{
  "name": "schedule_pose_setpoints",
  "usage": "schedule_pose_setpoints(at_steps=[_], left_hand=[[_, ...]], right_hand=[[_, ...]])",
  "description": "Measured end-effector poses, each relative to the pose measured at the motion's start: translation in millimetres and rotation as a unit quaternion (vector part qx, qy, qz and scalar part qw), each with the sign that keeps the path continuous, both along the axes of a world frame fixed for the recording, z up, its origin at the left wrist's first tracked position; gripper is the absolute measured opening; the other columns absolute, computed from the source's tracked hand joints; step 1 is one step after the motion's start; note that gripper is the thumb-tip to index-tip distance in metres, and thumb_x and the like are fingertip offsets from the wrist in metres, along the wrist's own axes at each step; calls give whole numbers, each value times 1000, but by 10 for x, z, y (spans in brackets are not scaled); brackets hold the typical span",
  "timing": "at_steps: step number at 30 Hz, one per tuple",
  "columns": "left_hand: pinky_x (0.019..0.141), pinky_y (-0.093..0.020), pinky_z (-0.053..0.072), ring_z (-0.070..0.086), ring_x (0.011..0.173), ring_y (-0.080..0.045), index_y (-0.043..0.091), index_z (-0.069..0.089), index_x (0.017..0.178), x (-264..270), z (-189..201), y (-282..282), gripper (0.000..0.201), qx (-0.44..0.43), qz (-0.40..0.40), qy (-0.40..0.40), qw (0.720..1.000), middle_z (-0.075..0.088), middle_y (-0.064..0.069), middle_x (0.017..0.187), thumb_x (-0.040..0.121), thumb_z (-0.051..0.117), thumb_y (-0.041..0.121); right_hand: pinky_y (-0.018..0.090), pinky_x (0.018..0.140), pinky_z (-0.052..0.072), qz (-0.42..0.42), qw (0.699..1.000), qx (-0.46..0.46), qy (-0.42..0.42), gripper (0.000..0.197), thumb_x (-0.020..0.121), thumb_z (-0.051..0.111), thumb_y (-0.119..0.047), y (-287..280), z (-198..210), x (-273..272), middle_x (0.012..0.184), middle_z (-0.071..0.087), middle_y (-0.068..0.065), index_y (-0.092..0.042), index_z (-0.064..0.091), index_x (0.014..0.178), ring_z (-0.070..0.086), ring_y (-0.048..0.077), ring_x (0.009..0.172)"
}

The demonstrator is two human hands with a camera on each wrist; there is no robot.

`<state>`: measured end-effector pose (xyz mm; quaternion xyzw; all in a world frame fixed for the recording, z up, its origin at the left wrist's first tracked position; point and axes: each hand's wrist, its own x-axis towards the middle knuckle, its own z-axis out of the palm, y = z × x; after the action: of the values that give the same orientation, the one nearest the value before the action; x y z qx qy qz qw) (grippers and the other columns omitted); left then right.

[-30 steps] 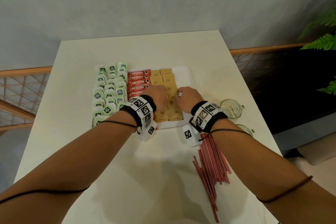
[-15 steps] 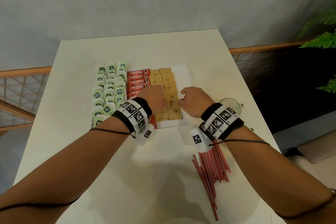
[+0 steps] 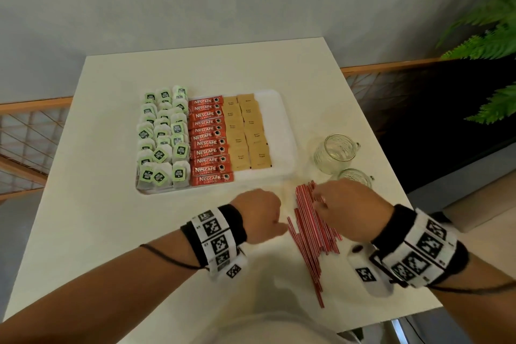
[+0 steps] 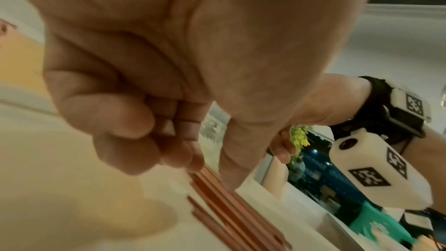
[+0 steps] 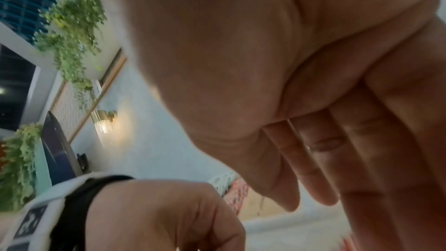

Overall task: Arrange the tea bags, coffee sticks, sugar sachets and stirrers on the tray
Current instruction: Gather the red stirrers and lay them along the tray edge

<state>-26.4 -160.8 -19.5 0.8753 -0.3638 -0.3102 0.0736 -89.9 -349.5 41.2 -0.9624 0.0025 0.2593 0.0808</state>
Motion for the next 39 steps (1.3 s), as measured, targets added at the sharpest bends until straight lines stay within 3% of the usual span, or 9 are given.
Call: schedule_pose_setpoints(at_steps=[3, 8, 14, 18, 23, 29, 32, 35, 39], left_hand=[[68, -37, 61, 68, 67, -23, 8, 69, 77, -189, -120, -90, 49, 21, -30, 25, 999, 72, -5, 74, 88, 62, 55], [55, -28, 42, 50, 51, -17, 16, 49, 55, -312, -197, -225, 57, 29, -27, 18, 999, 52, 2, 54, 85, 67, 60], [51, -27, 40, 51, 52, -17, 12, 50, 57, -212, -181, -296, 56, 8, 18, -14, 1000, 53, 1, 55, 89, 65, 56], [51, -27, 39, 49, 49, -16, 14, 48, 54, -209, -197, -250, 54, -10, 45, 6, 999, 50, 1, 52, 94, 59, 48], [49, -27, 31, 34, 45, -14, 15, 34, 52, -259, -60, -169, 52, -49, 46, 37, 997, 37, 1, 49, 99, 48, 30], [53, -29, 41, 42, 48, -14, 17, 45, 53, -343, -15, -136, 44, -90, 50, 86, 991, 45, 5, 50, 93, 58, 31], [53, -25, 41, 50, 54, -13, 16, 57, 62, -347, 7, -119, 32, -92, 53, 87, 991, 53, 5, 58, 90, 61, 32], [52, -23, 41, 52, 51, -7, 22, 55, 56, -298, 14, -69, 33, -88, 49, 83, 991, 56, 6, 55, 87, 62, 30], [64, -36, 58, 63, 60, -14, 23, 57, 66, -217, -9, 17, 21, -69, 61, 70, 993, 64, 0, 65, 81, 65, 35]], right_hand=[[32, 70, 53, -3, 999, -32, 34, 21, 99, 43, -21, -48, -236, -189, 91, 68, -2, -17, 63, 101, 64, 17, 79], [28, 61, 44, 16, 994, -70, 78, 16, 96, 46, -14, -49, -336, -300, 84, 62, -2, -16, 61, 90, 60, 19, 73], [29, 65, 46, 26, 992, -94, 84, 14, 98, 47, -13, -9, -378, -323, 90, 65, 2, -18, 57, 89, 56, 20, 72], [27, 59, 43, 28, 993, -76, 83, 23, 96, 50, -14, 109, -395, -300, 74, 55, -5, -21, 49, 74, 55, 19, 67], [24, 53, 39, 30, 994, -76, 73, 19, 96, 48, -14, 145, -426, -238, 72, 54, -5, -17, 63, 85, 55, 17, 64], [28, 57, 42, 76, 993, -65, 61, 26, 94, 46, -12, 236, -395, -198, 65, 45, -6, -20, 47, 69, 54, 19, 66], [27, 53, 39, 85, 993, -57, 54, 19, 93, 46, -10, 278, -395, -154, 65, 44, -4, -16, 50, 75, 54, 22, 67], [30, 58, 42, 77, 995, -25, 51, 14, 94, 47, -14, 312, -428, -99, 76, 53, 1, -15, 53, 82, 55, 23, 70], [32, 65, 49, 65, 995, 46, 54, 15, 95, 49, -17, 368, -499, -32, 85, 64, 1, -14, 60, 85, 60, 22, 75]])
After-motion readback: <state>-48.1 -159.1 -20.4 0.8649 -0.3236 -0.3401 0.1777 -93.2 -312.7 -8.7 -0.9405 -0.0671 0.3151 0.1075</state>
